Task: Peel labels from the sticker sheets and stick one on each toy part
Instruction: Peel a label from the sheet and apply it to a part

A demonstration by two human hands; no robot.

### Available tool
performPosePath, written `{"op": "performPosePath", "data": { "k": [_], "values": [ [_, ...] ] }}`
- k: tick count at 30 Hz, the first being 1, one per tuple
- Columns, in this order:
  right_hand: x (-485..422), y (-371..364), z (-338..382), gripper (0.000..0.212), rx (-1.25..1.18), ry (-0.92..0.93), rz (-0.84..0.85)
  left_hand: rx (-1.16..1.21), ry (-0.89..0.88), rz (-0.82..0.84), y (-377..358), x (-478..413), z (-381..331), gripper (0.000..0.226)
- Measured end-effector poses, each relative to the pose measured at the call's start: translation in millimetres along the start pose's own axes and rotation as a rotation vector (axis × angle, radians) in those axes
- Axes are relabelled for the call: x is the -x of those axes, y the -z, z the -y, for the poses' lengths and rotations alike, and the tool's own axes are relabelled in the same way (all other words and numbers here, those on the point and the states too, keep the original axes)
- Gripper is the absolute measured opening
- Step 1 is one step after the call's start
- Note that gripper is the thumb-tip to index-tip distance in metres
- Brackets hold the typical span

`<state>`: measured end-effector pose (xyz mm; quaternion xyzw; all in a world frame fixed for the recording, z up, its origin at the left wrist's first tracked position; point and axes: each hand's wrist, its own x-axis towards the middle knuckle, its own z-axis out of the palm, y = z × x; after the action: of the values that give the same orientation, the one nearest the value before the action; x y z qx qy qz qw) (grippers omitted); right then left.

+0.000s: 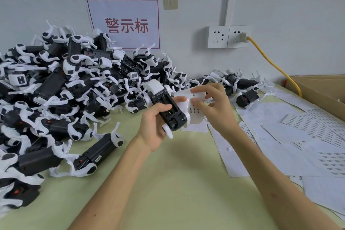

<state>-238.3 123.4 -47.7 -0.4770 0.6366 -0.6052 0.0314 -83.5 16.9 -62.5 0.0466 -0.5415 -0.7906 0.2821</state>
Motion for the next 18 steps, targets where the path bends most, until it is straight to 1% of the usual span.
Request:
{"op": "performPosePath", "data": {
  "k": [6,11,14,18],
  "values": [
    [3.2,-3.8,0.9,0.016,0.246,0.104,-0.11,0.036,-0.012,-0.032,-5.6,0.1,1.3,0.038],
    [2.7,-1.2,0.4,0.014,0.216,0.111,-0.086,0.034,-0.003,-0.04,-6.4,0.2,2.4,0.032],
    [2.1,-0.5,-1.5,0.014,0.238,0.111,-0.1,-0.003,0.015,-0.031,-7.7,0.6,3.8,0.037],
    [0.7,-1.1,-4.5,0.014,0.168,0.055,-0.081,-0.041,0.029,-0.033,-9.2,1.1,4.9,0.037]
  ]
}}
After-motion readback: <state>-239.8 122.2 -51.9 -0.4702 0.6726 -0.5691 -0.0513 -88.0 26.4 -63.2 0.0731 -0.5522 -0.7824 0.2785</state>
